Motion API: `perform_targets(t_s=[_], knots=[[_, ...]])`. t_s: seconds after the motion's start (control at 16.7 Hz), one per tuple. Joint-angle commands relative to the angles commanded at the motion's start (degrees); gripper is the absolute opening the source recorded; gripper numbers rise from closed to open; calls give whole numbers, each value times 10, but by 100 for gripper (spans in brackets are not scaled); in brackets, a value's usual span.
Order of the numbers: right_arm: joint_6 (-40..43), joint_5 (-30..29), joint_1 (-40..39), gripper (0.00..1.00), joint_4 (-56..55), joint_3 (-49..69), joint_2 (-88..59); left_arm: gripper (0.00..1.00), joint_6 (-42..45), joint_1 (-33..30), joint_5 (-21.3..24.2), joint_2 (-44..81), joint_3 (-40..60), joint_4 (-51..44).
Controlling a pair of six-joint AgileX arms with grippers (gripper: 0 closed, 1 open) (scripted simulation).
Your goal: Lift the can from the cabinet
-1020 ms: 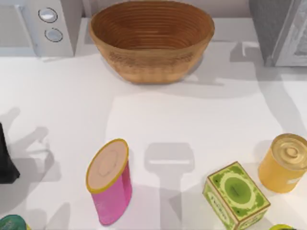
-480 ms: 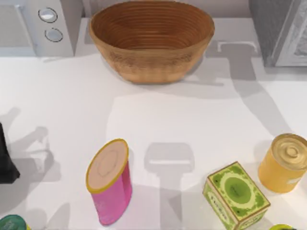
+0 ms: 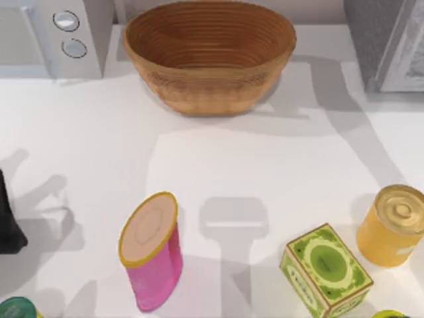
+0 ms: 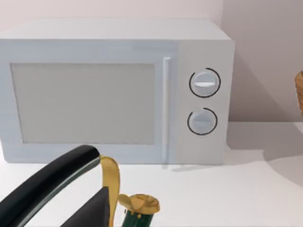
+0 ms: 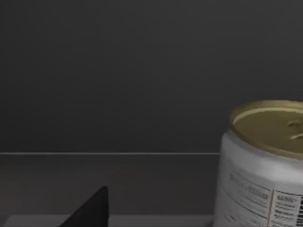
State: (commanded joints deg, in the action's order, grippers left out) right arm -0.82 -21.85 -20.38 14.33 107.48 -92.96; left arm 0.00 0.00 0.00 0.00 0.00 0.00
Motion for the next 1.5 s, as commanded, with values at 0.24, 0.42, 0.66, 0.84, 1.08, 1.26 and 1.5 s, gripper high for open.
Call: perform_targets(t_s=[0.24,0.42,0.66,0.84,1.08,1.26,1.5], knots=[[0,9,10,100,-1,24,-25,100,0,0,0,0,0,0],[0,9,10,92,-1,24,-25,100,0,0,0,0,0,0],[0,9,10,62,-1,24,-25,100,0,0,0,0,0,0],[0,9,10,40,-1,24,-25,100,0,0,0,0,0,0],[0,9,10,10,-1,24,-25,100,0,0,0,0,0,0],[0,9,10,0,-1,24,-25,100,0,0,0,0,0,0],[0,9,10,0,-1,24,-25,100,0,0,0,0,0,0]])
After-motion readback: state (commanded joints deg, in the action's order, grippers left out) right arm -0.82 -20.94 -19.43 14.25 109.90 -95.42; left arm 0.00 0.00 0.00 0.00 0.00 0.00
